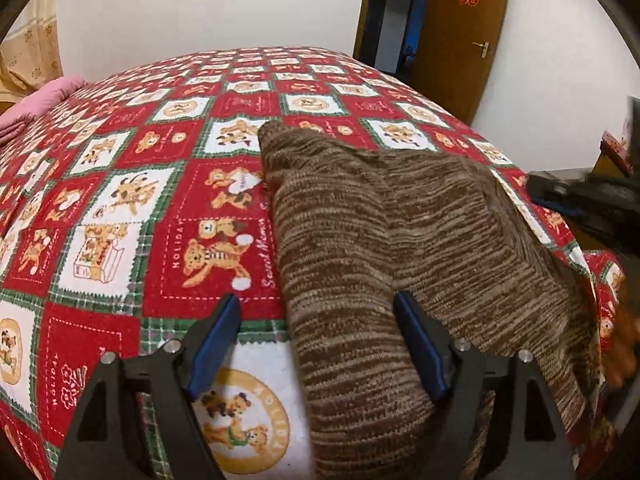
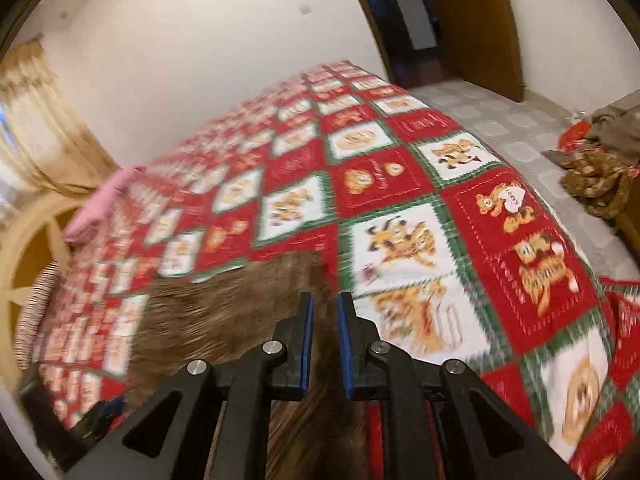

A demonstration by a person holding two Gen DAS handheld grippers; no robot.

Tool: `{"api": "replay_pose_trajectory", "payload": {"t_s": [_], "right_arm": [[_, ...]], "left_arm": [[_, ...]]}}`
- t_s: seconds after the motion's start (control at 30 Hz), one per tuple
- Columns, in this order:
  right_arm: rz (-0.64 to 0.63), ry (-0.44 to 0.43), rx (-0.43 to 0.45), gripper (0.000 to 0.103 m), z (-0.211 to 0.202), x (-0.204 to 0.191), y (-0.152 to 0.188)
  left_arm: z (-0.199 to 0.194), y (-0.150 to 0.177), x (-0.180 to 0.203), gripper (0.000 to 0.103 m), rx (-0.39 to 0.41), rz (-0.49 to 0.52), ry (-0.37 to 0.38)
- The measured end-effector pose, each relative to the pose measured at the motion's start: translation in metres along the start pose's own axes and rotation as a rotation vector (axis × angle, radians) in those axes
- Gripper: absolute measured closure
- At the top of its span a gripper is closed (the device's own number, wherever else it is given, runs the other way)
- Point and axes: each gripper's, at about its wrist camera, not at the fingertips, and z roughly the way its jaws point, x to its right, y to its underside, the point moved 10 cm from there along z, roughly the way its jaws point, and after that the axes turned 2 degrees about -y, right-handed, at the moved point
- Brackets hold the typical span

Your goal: Fold small clothes

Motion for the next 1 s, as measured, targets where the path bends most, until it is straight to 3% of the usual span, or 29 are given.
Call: {"api": "replay_pose_trajectory", "payload": {"t_s": [0.13,0.2,0.3,0.43,0.53,0.57,0.63,0.7,0.73,0.77,0.87,1.0], "right_arm": [[-0.041,-0.029,-0.042,0.091,-0.016,-0.012,0.034],[-0.053,0.032,-0.11,0.09,-0.006,-0.004,0.059],[-0.027,0.022,-0.044,0.085,-0.01,0.004,0.072],[0.044,-0.005,-0.026,0.084,-0.013,0.007,0.073],[0.044,-0.012,0.016,0.08,-0.021,0.004,0.073],[0.079,-0.03,0.025,0.08,-0.026,0.005,0.072],[0.143,-0.069,0.079,0.076,-0.04,0.012,0.066],[0.168,-0.052,0.145,0.056,-0.055,0.021,0.057],[0.168,-0.04,0.17,0.041,-0.06,0.024,0.054],[0.167,-0.024,0.191,0.037,-0.064,0.027,0.051],[0.189,-0.052,0.174,0.037,-0.062,0.03,0.05],[0.189,-0.099,0.078,0.037,-0.039,0.025,0.057]], "left_arm": [[0.0,-0.001,0.0,0.02,0.003,0.008,-0.012],[0.001,-0.001,0.0,0.02,0.003,0.011,-0.013],[0.0,0.0,0.001,0.02,0.008,0.024,-0.028],[-0.002,-0.001,0.001,0.019,0.016,0.035,-0.052],[-0.002,0.0,-0.008,0.008,0.008,-0.008,-0.059],[-0.001,0.002,-0.013,0.002,-0.001,-0.043,-0.047],[-0.002,0.007,-0.022,0.001,-0.014,-0.133,0.028],[-0.01,0.009,-0.026,0.001,-0.002,-0.165,0.082],[-0.013,0.01,-0.027,0.001,-0.003,-0.164,0.102],[-0.017,0.01,-0.027,0.003,-0.005,-0.161,0.126],[-0.026,0.0,-0.029,0.013,-0.002,-0.21,0.204],[-0.018,-0.018,-0.021,0.013,-0.019,-0.29,0.309]]}}
